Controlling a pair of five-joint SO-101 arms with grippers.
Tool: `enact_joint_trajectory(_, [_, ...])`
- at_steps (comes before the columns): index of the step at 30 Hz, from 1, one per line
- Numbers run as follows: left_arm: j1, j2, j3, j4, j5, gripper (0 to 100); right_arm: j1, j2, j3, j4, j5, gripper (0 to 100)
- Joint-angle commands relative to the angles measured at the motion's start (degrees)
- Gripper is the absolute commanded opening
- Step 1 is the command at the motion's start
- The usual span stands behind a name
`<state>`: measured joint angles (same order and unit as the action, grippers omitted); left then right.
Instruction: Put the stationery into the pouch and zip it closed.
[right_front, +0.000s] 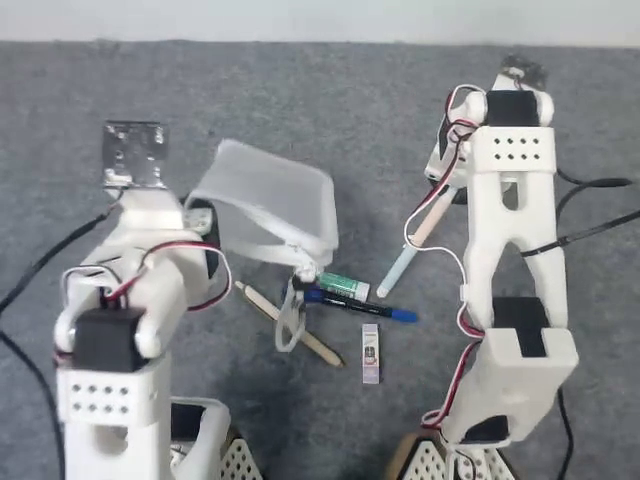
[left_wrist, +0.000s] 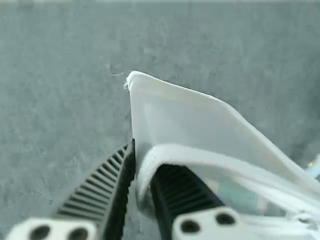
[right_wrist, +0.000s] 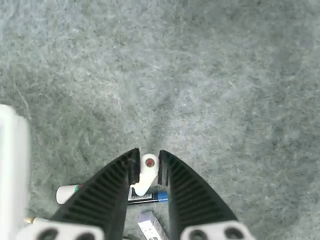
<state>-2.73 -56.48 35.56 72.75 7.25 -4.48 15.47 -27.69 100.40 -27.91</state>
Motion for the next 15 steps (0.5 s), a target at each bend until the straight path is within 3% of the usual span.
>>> enact_joint_trajectory(1, [1.3, 11.8, -14.5, 5.5, 0.0, 1, 0.7, -4.3, -0.5, 2.3, 0.9, 0.6])
enact_joint_trajectory(11, [4.1, 36.9, -46.5, 24.9, 1.7, 1, 0.7, -4.3, -0.4, 2.3, 0.9, 0.6])
enact_joint_trajectory(15, [3.6, 41.6, -51.2, 27.7, 2.4, 1, 0.6, -4.3, 0.1, 2.4, 0.9, 0.6])
